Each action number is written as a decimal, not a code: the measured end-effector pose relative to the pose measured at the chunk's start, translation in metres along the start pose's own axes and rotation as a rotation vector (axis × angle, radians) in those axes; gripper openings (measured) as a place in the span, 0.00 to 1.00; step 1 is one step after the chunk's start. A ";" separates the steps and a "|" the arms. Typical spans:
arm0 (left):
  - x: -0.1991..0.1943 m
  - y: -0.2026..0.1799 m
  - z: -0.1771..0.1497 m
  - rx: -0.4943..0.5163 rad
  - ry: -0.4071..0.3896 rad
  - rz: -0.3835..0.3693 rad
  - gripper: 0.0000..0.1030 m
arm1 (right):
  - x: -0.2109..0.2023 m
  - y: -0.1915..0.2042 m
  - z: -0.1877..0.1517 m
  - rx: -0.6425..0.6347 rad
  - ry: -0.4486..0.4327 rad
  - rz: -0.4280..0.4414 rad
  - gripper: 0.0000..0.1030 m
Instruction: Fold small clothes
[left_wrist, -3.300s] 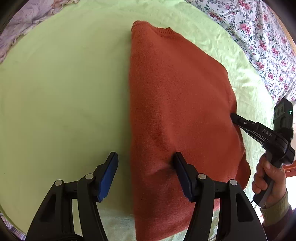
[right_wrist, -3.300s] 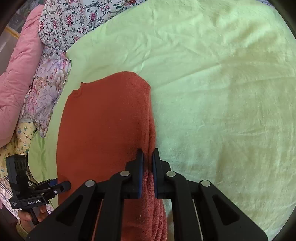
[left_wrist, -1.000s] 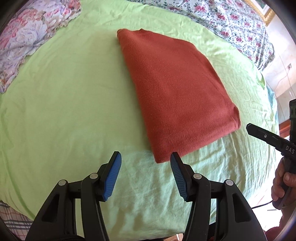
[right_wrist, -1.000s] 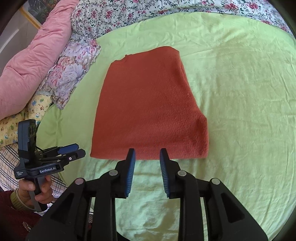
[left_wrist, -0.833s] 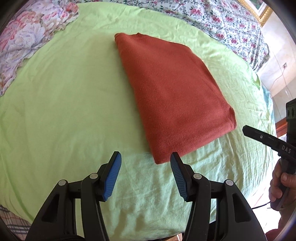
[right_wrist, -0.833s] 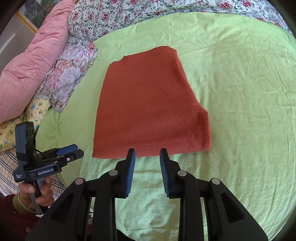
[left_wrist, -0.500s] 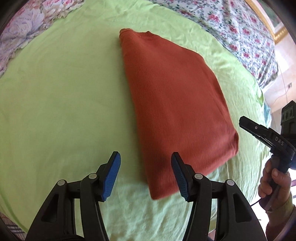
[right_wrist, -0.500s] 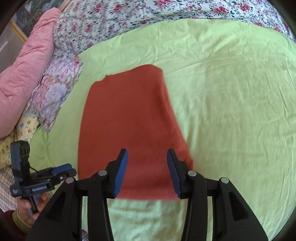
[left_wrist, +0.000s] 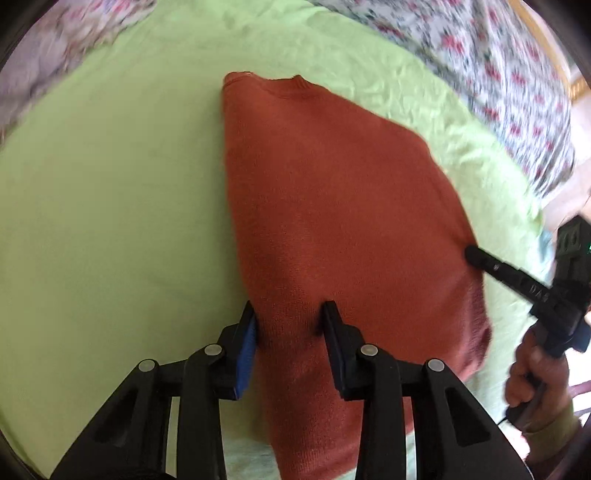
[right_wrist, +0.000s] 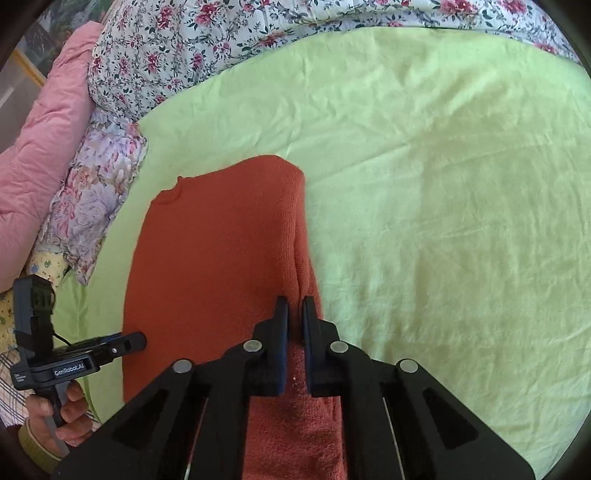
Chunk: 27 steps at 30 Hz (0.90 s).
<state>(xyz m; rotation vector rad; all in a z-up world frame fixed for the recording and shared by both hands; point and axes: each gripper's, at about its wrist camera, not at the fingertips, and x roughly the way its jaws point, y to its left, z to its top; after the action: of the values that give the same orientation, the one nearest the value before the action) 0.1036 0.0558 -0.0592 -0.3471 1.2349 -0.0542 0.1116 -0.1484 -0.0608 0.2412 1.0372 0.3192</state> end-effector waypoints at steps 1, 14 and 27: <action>0.004 -0.001 -0.001 0.006 0.004 0.011 0.36 | 0.007 -0.003 -0.002 0.005 0.025 -0.006 0.07; -0.023 0.004 -0.033 0.024 -0.021 0.050 0.50 | -0.015 -0.005 -0.010 0.060 0.021 -0.015 0.15; -0.061 -0.009 -0.112 0.173 -0.040 0.088 0.51 | -0.065 0.042 -0.103 -0.001 -0.006 0.023 0.28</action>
<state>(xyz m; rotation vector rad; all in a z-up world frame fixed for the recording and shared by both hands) -0.0199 0.0350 -0.0324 -0.1422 1.1950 -0.0776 -0.0151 -0.1283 -0.0448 0.2532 1.0290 0.3399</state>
